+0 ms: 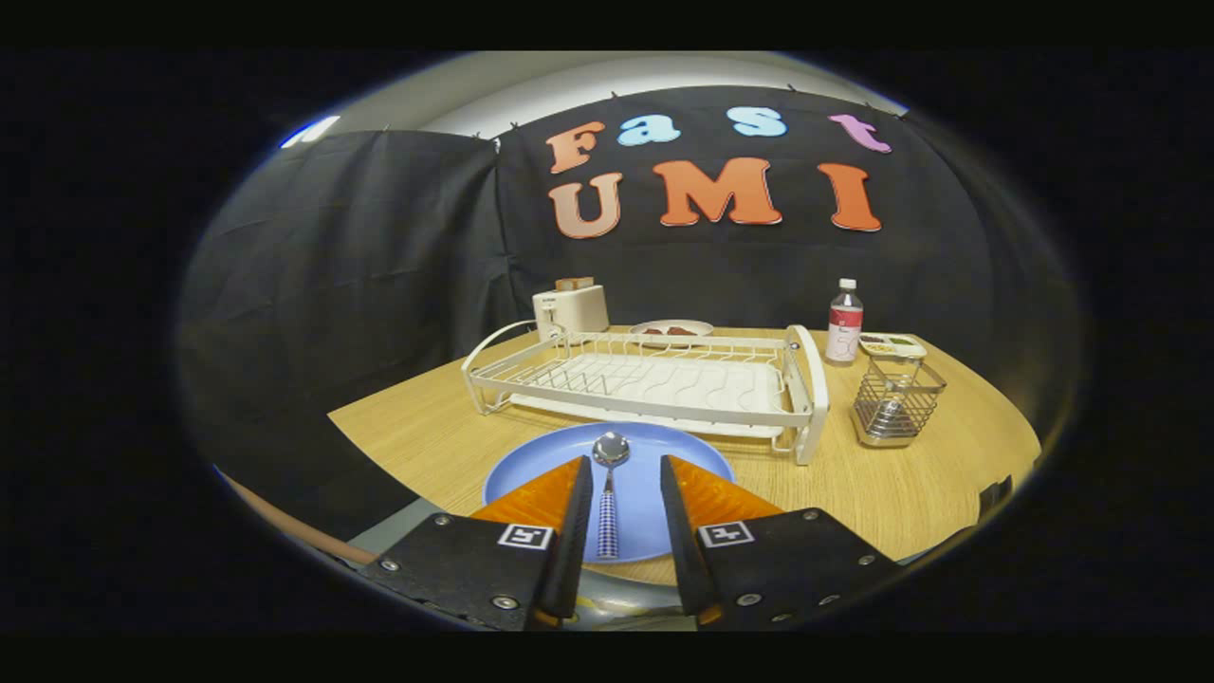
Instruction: Take the plate from the dish rack, then take the spoon from the basket and place it into the plate.
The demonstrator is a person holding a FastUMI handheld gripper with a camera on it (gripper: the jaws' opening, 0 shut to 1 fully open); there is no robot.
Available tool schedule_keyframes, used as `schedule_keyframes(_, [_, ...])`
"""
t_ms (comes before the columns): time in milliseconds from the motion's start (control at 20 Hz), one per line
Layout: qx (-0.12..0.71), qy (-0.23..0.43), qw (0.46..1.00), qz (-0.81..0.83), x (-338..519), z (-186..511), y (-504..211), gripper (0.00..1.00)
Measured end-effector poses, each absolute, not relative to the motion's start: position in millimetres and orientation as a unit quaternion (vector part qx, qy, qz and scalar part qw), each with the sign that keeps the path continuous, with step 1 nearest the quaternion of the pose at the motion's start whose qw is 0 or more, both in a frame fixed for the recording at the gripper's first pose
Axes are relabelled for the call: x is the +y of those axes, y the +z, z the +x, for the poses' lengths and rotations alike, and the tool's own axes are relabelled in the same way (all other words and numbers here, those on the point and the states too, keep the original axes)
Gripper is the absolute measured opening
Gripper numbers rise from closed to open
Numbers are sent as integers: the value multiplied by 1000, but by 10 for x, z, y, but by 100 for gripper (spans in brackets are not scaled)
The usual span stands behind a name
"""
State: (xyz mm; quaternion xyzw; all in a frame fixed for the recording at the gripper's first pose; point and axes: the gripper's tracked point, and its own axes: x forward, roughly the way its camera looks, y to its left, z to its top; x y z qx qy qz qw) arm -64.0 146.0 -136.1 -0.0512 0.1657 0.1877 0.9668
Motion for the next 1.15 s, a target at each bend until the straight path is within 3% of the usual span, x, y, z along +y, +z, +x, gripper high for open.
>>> schedule_keyframes(200, [153,164,974,-35,1265,-518,-1124,59])
schedule_keyframes(500, [99,91,990,-45,678,-287,-542,95])
schedule_keyframes(800, [58,11,997,-48,41,-213,-133,97])
schedule_keyframes(1150, [42,-35,998,-26,-294,-268,-32,97])
